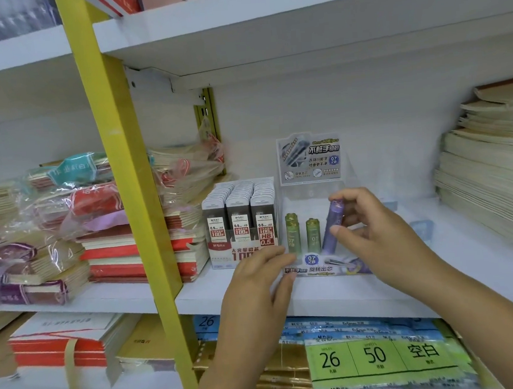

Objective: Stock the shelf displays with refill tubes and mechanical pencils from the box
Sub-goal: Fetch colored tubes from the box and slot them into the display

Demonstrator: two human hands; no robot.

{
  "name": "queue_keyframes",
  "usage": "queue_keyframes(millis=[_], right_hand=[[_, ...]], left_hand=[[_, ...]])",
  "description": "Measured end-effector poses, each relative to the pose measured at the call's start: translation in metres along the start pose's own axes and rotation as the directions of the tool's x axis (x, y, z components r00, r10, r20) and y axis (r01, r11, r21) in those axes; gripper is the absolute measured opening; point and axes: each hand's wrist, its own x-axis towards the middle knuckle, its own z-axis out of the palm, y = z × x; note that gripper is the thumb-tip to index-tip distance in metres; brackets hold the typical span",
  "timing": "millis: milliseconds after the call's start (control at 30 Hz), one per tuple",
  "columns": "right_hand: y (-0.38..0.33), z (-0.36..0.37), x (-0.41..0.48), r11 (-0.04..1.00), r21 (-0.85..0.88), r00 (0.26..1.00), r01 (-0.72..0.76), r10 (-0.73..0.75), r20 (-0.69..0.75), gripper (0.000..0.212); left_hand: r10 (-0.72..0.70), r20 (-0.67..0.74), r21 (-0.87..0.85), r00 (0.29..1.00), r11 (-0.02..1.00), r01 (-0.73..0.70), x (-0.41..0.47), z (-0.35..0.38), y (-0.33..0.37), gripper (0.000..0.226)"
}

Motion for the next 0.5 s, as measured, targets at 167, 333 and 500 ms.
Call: queue_keyframes(millis=[167,333,500], right_hand=[[-0.0008,-0.0043,0.0010,1.000,-0.019,1.000,-0.005,0.004,-0.020,0.045],[-0.0053,-0.0070,0.0009,0.988,-0.148,0.999,0.040,-0.043,-0.020,0.049],[-0.0014,-0.0056,-0.0019,0.986,-0.164,0.999,0.007,-0.001,0.038,0.043]], left_hand=[[0.017,-0.010,0.018,1.000,1.000,-0.017,-0.0005,0.0015,-0.0020,0.029],[0.009,0.012,0.023,1.000,1.000,-0.009,-0.0006,0.0015,-0.0029,0.030],[0.007,0.016,0.012,1.000,1.000,-0.007,-0.0018,0.0019,-0.0034,0.031]])
